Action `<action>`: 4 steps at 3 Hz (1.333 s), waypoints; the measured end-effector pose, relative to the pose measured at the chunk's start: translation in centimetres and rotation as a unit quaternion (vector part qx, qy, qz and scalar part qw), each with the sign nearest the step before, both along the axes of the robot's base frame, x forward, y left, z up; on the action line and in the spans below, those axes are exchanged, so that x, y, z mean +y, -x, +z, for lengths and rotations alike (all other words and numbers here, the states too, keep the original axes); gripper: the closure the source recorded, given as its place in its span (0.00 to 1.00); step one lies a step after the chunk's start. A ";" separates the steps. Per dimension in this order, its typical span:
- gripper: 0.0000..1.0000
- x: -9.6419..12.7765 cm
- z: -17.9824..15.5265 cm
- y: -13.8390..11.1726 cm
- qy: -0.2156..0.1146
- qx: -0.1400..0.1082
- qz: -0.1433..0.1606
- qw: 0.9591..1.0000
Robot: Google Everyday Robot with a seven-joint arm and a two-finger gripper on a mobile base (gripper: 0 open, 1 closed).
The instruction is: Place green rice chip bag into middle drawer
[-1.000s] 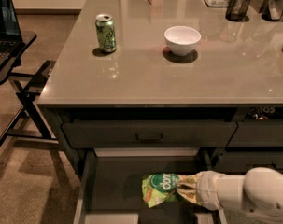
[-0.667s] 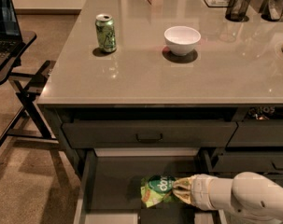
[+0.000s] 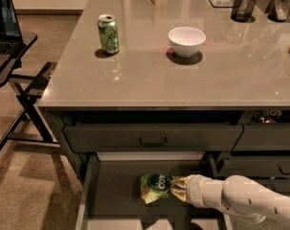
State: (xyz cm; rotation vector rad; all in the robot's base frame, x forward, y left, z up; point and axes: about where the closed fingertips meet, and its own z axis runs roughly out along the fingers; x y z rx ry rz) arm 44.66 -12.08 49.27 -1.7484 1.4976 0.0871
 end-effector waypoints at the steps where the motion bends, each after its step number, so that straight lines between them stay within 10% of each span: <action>1: 1.00 -0.7 -2.7 -2.1 -0.005 -0.003 -0.013 1.000; 3: 1.00 -2.2 -8.2 -2.5 -0.009 0.044 -0.037 0.998; 4: 0.83 -2.2 -8.2 -2.5 -0.009 0.046 -0.038 0.998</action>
Offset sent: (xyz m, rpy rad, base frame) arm 0.0329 -0.0318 -0.0920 0.0293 0.0882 -0.0782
